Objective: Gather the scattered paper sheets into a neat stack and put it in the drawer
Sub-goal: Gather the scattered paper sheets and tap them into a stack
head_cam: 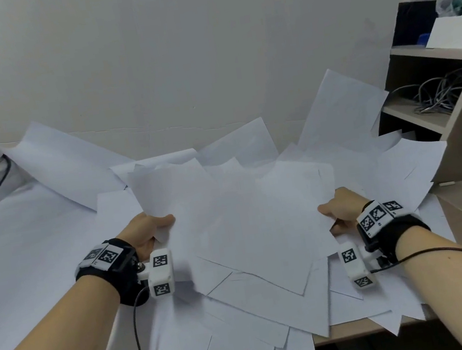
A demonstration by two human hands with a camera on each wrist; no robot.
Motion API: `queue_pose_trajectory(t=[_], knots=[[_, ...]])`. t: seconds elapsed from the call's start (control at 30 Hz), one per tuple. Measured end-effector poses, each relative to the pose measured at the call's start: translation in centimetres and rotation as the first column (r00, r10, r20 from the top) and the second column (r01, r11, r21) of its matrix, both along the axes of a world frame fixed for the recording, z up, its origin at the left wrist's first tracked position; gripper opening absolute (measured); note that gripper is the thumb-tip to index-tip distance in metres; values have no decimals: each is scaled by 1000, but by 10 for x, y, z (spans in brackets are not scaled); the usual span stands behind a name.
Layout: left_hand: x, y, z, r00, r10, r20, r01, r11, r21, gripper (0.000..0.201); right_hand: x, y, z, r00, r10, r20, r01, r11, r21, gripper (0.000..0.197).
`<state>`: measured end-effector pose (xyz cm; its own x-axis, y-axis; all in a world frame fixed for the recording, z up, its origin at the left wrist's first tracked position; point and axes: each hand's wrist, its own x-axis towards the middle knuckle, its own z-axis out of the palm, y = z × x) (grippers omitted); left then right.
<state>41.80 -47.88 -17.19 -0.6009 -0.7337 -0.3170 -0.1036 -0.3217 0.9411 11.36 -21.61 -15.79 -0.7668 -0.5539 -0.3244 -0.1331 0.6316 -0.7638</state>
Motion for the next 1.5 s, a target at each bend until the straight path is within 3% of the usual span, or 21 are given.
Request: queue_pose_trajectory(t=[0.03,0.1,0.13,0.23,0.37,0.53,0.6,0.63,0.7,0.73,0.77,0.83,0.9,0.97,1.03,1.13,1.33,1.5], knots=[[3,-5,1,1000,-5,22,5,1000,-18,30,-11,2,-4,1000,6,-25,-6,1000,-12,24],[8,-13,2,999,-17,49,18,1000,-20,34,-32,6,-4,997,56,46,-54,998,-46,54],[10,-15,3,998,-15,58,16,1000,-11,36,-34,11,-2,996,47,72,-42,996,-73,59],[14,-20,4,997,-31,69,32,999,-16,37,-13,19,18,974,41,223,2,982,-190,23],[12,-15,3,997,-55,56,54,999,2,35,-9,6,18,963,82,256,-28,978,-207,16],[8,-11,2,996,-64,60,62,998,31,36,4,-32,14,989,68,128,-49,988,-147,52],[7,-15,-1,997,-39,73,39,999,11,40,6,-45,15,990,102,93,-93,992,-90,79],[8,-20,-3,996,-19,86,20,1000,-10,49,4,-50,12,988,141,67,-139,990,-30,90],[7,-48,-27,994,-4,109,4,1000,2,88,-9,-56,3,977,211,39,-214,973,83,99],[8,-47,-26,993,-22,116,20,1000,21,96,-15,-59,-3,974,226,32,-228,968,109,93],[7,-55,-32,995,-17,102,12,999,47,88,-13,-59,-4,973,229,24,-230,967,107,81],[6,-57,-32,996,10,86,-19,995,99,67,-2,-56,2,987,146,60,-146,989,-5,67],[7,-38,-14,995,-9,104,-3,993,118,79,13,-52,14,994,48,102,-31,986,-162,48],[5,-30,-10,998,-14,60,5,988,153,62,13,-49,17,990,-29,136,65,960,-271,32],[1,-27,-16,999,-28,39,22,990,140,36,8,-47,17,982,-84,167,138,930,-341,30],[-7,-18,-18,1000,7,22,-8,998,70,21,6,-47,14,971,-122,204,195,901,-388,27],[-10,-12,-22,996,50,-78,-40,991,128,28,14,-56,-3,971,-166,172,219,908,-358,15],[-5,-7,-18,993,88,-75,-74,983,166,23,23,-49,1,967,6,253,89,929,-360,21]])
